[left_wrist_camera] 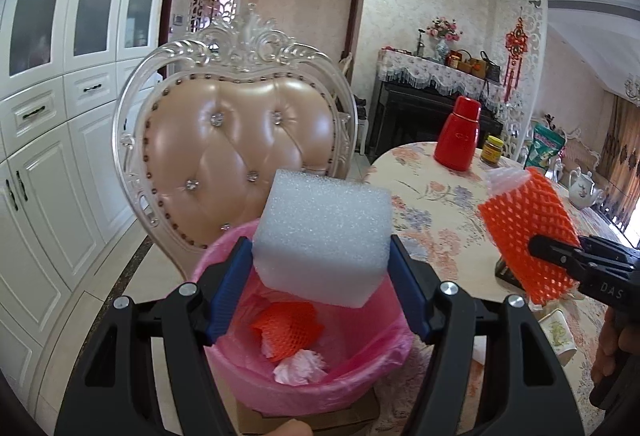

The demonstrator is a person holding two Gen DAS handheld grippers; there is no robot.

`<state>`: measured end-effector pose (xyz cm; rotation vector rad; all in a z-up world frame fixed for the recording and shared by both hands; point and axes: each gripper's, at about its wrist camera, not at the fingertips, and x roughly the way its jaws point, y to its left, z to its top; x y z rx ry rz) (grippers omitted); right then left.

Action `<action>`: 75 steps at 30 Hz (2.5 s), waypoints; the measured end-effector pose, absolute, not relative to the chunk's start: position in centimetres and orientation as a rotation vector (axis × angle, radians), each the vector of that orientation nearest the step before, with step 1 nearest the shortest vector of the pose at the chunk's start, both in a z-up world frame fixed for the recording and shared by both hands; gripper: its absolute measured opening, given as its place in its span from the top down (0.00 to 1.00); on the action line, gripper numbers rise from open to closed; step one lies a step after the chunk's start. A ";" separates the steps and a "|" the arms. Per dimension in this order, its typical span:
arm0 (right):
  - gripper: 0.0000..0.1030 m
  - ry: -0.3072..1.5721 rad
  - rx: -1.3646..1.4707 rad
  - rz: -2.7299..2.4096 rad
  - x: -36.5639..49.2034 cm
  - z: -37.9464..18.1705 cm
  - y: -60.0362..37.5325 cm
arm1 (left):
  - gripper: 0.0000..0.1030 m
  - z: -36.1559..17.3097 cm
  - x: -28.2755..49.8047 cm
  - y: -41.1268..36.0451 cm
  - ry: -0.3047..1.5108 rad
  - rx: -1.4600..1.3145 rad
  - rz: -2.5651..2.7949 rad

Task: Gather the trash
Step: 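Carry the foam block and orange net with both tools over the pink bin, then open both tools to drop the foam block and net into the bin, then move both tools back over the table toward the tissue packet and paper cup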

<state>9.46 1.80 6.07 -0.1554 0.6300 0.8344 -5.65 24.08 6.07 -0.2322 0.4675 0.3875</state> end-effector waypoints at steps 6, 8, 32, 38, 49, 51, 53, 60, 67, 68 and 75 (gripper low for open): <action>0.61 0.637 -0.183 0.887 8.9 5.9 5.4 | 0.36 5.7 -6.7 25.7 0.468 -0.253 0.415; 0.61 0.644 -0.188 0.901 8.9 5.7 6.4 | 0.36 5.6 -7.0 26.1 0.468 -0.258 0.423; 0.37 0.710 -0.242 1.003 8.9 3.2 13.5 | 0.35 5.0 -7.2 28.8 0.478 -0.280 0.442; 0.36 0.709 -0.249 0.994 9.1 2.9 13.4 | 0.28 4.6 -6.9 28.9 0.486 -0.288 0.439; 0.34 0.693 -0.214 0.900 9.7 3.0 8.7 | 0.28 4.5 -5.9 27.0 0.490 -0.276 0.401; 0.33 0.686 -0.203 0.877 9.9 3.1 7.4 | 0.28 4.6 -5.7 26.3 0.486 -0.274 0.389; 0.33 0.677 -0.199 0.848 9.9 3.2 5.9 | 0.28 4.7 -5.6 25.6 0.482 -0.272 0.377; 0.31 0.666 -0.163 0.755 10.0 3.1 0.7 | 0.26 4.6 -4.6 22.6 0.477 -0.259 0.314; 0.31 0.659 -0.132 0.652 10.1 2.7 -4.4 | 0.26 4.1 -3.0 19.0 0.487 -0.247 0.242; 0.31 0.658 -0.129 0.639 10.1 2.6 -5.0 | 0.26 4.0 -2.7 18.6 0.488 -0.245 0.233; 0.31 0.683 -0.099 0.561 10.4 1.3 -8.8 | 0.26 2.7 -0.7 15.5 0.518 -0.235 0.170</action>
